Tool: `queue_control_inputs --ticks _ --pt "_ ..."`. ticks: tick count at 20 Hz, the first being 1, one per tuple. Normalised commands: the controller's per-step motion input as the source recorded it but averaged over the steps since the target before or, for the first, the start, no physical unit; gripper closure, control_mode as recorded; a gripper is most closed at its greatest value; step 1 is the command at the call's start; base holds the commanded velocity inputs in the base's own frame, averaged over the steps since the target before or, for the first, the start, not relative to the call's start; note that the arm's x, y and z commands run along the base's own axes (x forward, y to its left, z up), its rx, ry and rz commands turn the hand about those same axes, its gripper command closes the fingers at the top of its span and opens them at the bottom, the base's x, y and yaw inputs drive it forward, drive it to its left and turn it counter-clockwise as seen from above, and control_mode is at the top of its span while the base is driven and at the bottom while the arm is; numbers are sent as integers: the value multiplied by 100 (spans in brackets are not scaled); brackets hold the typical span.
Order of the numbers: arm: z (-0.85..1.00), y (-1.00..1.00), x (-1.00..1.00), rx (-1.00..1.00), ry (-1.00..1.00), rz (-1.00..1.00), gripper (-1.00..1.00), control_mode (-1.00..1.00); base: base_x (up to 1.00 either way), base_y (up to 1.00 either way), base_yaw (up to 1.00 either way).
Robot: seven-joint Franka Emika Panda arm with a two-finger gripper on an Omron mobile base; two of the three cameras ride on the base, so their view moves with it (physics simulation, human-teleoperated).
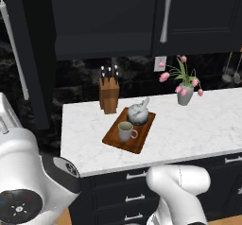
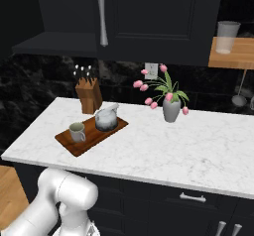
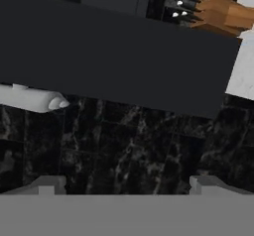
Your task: Pick the kettle from the counter and place it on the tray. Then pick the mug from the cabinet and place it on the tray. Then close the cabinet doors.
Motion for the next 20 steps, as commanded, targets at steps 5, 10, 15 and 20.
queue_control_inputs --ticks 5,10,15,20 --pt "-2 13 7 9 0 -8 -100 -100 0 0 0" --pt "-11 24 -1 19 2 -8 -100 -100 0 0 0" --pt "-14 4 15 28 0 -9 -100 -100 0 0 0" --pt "-13 23 14 29 0 -12 -100 -100 0 0 0"
